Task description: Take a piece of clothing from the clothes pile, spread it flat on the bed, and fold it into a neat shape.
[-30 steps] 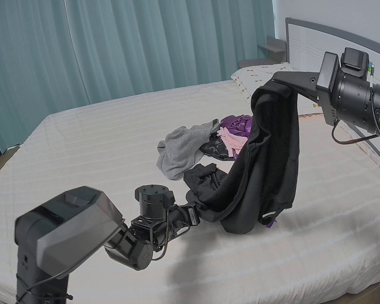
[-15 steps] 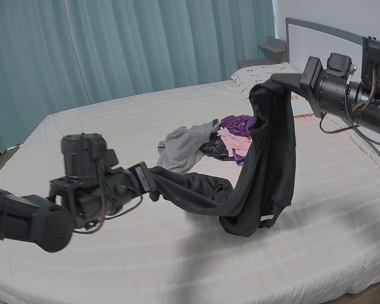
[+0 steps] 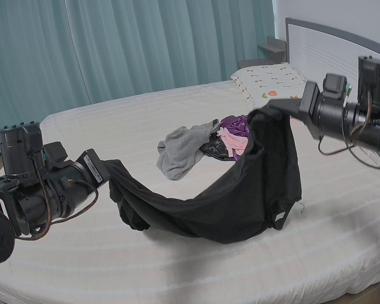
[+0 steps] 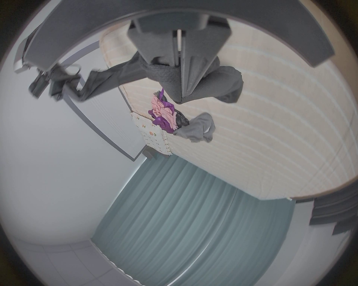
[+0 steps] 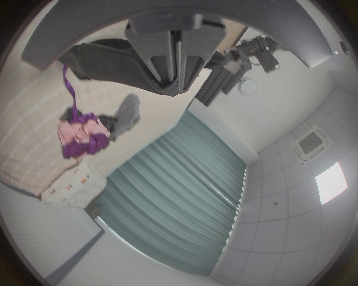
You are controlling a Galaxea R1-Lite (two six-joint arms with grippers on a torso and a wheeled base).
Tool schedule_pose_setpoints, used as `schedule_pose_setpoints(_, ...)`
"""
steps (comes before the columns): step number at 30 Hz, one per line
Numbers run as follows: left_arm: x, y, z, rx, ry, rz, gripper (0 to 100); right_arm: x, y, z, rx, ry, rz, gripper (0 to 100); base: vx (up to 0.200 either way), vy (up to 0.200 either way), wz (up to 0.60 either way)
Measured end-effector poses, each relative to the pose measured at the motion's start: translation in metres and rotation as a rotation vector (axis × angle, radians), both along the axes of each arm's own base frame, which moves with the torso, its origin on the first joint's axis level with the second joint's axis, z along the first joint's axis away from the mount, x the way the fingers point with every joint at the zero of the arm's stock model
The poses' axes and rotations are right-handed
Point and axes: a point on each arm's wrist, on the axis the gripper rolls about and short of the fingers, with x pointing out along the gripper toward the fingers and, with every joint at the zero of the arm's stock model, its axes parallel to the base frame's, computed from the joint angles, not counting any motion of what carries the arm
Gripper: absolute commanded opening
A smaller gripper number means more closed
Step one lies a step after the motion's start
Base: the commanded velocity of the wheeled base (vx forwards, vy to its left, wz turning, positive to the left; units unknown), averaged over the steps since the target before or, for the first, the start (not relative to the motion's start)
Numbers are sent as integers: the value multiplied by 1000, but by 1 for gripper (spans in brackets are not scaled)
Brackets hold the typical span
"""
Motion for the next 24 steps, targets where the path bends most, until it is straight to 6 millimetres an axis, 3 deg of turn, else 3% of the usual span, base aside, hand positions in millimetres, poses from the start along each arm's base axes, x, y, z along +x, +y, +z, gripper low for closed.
schedule_pose_setpoints(5,-6,-18,-21,-116,85,-36,0,-9,8,-39,-52,125,50,0,0,0,0)
schedule_pose_setpoints(10,-15,-36,-40,-138,159,-126,0,-20,19,-65,-57,241,101,0,0,0,0)
schedule_pose_setpoints(17,-18,-40,-61,-115,234,-148,0,-28,23,-73,-35,293,120,0,0,0,0)
schedule_pose_setpoints(24,-18,-40,-82,-131,279,-144,0,-30,22,-76,-26,298,123,0,-200,0,0)
